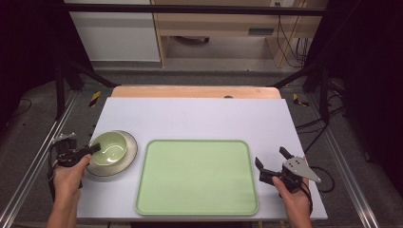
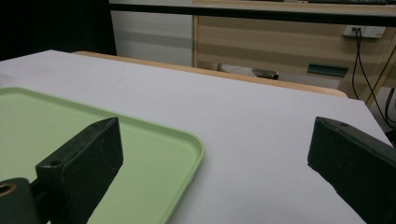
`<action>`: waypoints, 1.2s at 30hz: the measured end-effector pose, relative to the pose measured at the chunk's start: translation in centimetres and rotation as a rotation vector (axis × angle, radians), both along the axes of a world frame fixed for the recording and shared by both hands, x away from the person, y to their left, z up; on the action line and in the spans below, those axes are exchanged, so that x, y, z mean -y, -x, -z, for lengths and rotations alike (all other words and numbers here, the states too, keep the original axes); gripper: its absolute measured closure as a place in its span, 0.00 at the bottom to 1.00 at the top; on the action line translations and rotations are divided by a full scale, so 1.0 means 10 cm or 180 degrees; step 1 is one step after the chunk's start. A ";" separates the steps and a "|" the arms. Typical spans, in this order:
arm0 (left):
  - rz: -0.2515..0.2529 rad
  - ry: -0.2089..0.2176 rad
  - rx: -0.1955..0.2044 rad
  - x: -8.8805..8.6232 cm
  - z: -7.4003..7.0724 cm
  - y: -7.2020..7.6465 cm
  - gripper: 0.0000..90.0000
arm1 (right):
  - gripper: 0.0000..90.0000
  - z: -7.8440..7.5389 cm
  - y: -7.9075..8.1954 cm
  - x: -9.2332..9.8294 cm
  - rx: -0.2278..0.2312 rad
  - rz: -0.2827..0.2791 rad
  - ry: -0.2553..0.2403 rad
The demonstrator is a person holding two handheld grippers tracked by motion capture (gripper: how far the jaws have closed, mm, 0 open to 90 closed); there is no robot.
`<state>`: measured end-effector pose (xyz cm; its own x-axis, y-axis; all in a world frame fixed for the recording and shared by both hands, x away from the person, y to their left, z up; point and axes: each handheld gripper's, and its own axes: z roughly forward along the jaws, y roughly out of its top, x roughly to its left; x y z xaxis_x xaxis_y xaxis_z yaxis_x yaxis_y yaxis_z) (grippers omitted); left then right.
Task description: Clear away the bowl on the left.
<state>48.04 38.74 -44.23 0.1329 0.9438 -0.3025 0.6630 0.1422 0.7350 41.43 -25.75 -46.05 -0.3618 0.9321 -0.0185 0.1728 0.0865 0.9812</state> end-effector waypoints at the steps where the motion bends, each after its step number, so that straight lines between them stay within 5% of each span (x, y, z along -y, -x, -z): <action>1: 0.0000 0.0000 0.0000 0.00 0.00 0.00 0.92 | 0.04 0.00 0.00 0.00 0.0000 0.0000 0.0000; 36: 0.0282 0.0067 0.0169 0.31 -0.20 0.04 0.92 | 0.04 -0.02 0.01 0.01 0.0027 -0.0026 0.0005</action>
